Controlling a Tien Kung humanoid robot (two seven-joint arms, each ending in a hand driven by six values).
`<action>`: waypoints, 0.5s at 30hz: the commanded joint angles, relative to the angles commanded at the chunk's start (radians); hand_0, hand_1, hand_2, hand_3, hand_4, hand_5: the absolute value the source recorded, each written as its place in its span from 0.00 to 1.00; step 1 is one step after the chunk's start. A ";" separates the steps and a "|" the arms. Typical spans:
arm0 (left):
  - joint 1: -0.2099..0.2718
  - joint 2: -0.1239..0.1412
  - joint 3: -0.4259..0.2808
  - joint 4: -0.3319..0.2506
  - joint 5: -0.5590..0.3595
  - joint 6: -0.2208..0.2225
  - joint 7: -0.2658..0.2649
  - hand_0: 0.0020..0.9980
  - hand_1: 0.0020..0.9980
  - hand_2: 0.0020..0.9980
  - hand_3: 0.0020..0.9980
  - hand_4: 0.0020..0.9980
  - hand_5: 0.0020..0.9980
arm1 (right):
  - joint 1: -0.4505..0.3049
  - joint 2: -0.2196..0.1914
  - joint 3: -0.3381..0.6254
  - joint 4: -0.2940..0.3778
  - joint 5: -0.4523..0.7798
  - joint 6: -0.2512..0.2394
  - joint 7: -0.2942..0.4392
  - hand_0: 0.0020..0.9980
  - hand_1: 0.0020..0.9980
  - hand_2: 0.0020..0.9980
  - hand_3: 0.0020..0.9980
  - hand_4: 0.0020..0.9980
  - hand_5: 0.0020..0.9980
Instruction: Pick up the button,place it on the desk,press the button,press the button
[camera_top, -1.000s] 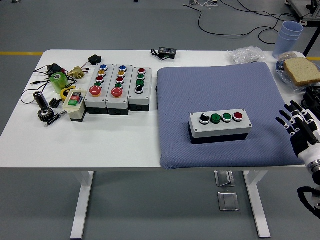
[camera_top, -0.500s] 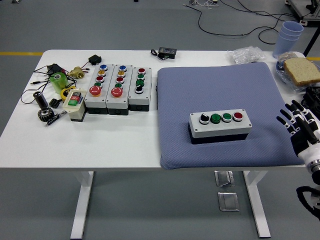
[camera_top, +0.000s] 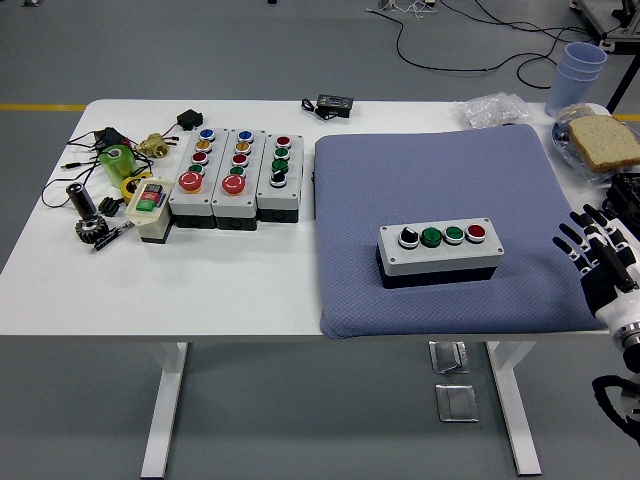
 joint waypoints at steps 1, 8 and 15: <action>0.001 0.000 0.003 0.000 0.000 -0.001 0.000 0.67 0.66 0.67 0.60 0.35 0.92 | -0.001 0.000 0.000 0.000 0.001 -0.001 0.000 0.68 0.62 0.70 0.64 0.66 0.22; 0.003 0.000 0.009 0.000 0.002 -0.004 -0.001 0.67 0.66 0.67 0.60 0.35 0.92 | -0.005 0.001 -0.006 -0.004 0.000 0.000 -0.004 0.66 0.60 0.67 0.63 0.66 0.21; 0.007 0.000 0.011 0.000 0.000 -0.004 -0.002 0.67 0.66 0.67 0.60 0.35 0.92 | -0.009 0.001 -0.005 -0.005 -0.001 -0.001 -0.005 0.65 0.59 0.66 0.62 0.65 0.21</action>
